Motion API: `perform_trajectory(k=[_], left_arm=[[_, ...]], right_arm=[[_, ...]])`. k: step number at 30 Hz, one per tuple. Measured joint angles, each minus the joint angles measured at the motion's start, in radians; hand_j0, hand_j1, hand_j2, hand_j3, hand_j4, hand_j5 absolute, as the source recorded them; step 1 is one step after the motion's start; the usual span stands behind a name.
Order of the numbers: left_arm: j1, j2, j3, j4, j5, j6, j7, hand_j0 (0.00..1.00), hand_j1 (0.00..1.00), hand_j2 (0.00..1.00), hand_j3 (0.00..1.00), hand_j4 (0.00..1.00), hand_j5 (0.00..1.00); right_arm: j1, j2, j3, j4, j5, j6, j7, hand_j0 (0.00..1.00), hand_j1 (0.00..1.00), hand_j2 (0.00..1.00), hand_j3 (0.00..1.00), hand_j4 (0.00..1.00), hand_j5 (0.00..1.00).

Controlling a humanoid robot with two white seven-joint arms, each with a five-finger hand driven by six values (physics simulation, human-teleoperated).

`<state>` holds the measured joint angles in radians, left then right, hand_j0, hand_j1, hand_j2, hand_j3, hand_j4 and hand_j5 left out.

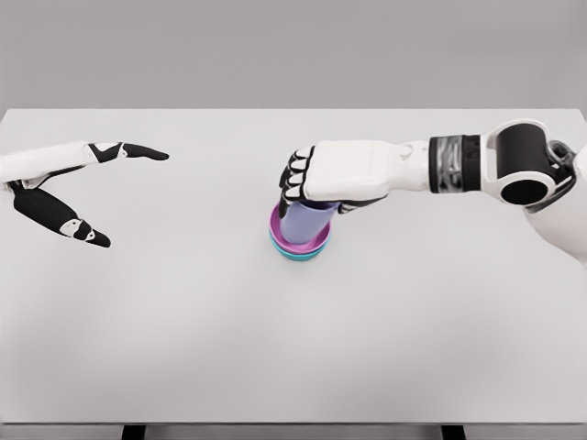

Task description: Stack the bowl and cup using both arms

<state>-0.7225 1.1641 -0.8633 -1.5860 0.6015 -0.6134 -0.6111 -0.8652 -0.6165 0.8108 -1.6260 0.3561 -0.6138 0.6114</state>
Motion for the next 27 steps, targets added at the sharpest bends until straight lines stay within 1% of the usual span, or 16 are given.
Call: perform_trajectory(k=[2,3,4,5,8,12,13,15,19,20,23,27], left_arm=[[0.000,0.000,0.000,0.000,0.000,0.000,0.000,1.00,1.00,1.00,1.00,1.00,1.00],[0.000,0.000,0.000,0.000,0.000,0.000,0.000,1.00,1.00,1.00,1.00,1.00,1.00],[0.000,0.000,0.000,0.000,0.000,0.000,0.000,1.00,1.00,1.00,1.00,1.00,1.00],[0.000,0.000,0.000,0.000,0.000,0.000,0.000,1.00,1.00,1.00,1.00,1.00,1.00],[0.000,0.000,0.000,0.000,0.000,0.000,0.000,1.00,1.00,1.00,1.00,1.00,1.00],[0.000,0.000,0.000,0.000,0.000,0.000,0.000,1.00,1.00,1.00,1.00,1.00,1.00],[0.000,0.000,0.000,0.000,0.001,0.000,0.000,1.00,1.00,1.00,1.00,1.00,1.00],[0.000,0.000,0.000,0.000,0.000,0.000,0.000,1.00,1.00,1.00,1.00,1.00,1.00],[0.000,0.000,0.000,-0.001,-0.002,0.000,0.000,1.00,1.00,1.00,1.00,1.00,1.00],[0.000,0.000,0.000,-0.001,-0.001,0.000,0.000,1.00,1.00,1.00,1.00,1.00,1.00],[0.000,0.000,0.000,-0.001,-0.003,0.000,0.000,1.00,1.00,1.00,1.00,1.00,1.00],[0.002,0.001,0.000,0.000,-0.005,0.000,0.000,1.00,1.00,1.00,1.00,1.00,1.00]], right_arm=[[0.000,0.002,0.004,0.004,0.000,0.000,0.000,0.71,0.71,0.71,0.71,0.71,0.71],[0.000,0.003,0.005,0.005,0.002,0.000,0.000,0.81,0.81,0.81,0.81,0.81,0.81],[0.000,0.004,0.007,0.005,0.009,0.000,0.000,0.93,0.93,0.93,0.93,0.93,0.93],[0.000,0.004,0.007,0.005,0.017,0.000,0.000,0.97,0.97,0.97,0.97,0.97,0.97],[0.000,0.004,0.009,0.004,0.036,0.000,0.000,1.00,1.00,1.00,1.00,1.00,1.00],[-0.006,-0.002,0.001,-0.006,0.042,0.000,0.000,1.00,1.00,1.00,1.00,1.00,1.00],[0.001,-0.007,-0.017,-0.010,0.041,0.000,0.000,1.00,1.00,1.00,1.00,1.00,1.00],[0.024,-0.054,-0.096,-0.024,0.035,0.000,0.000,1.00,1.00,1.00,1.00,1.00,1.00],[0.175,-0.187,-0.280,-0.032,-0.008,-0.001,0.000,1.00,1.00,1.00,1.00,1.00,1.00],[0.207,-0.210,-0.322,-0.031,-0.014,-0.001,0.000,1.00,1.00,1.00,1.00,1.00,1.00],[0.264,-0.251,-0.416,-0.028,-0.024,-0.001,0.000,1.00,1.00,1.00,1.00,1.00,1.00],[0.268,-0.293,-0.466,-0.018,-0.031,0.000,0.000,1.00,1.00,1.00,1.00,1.00,1.00]])
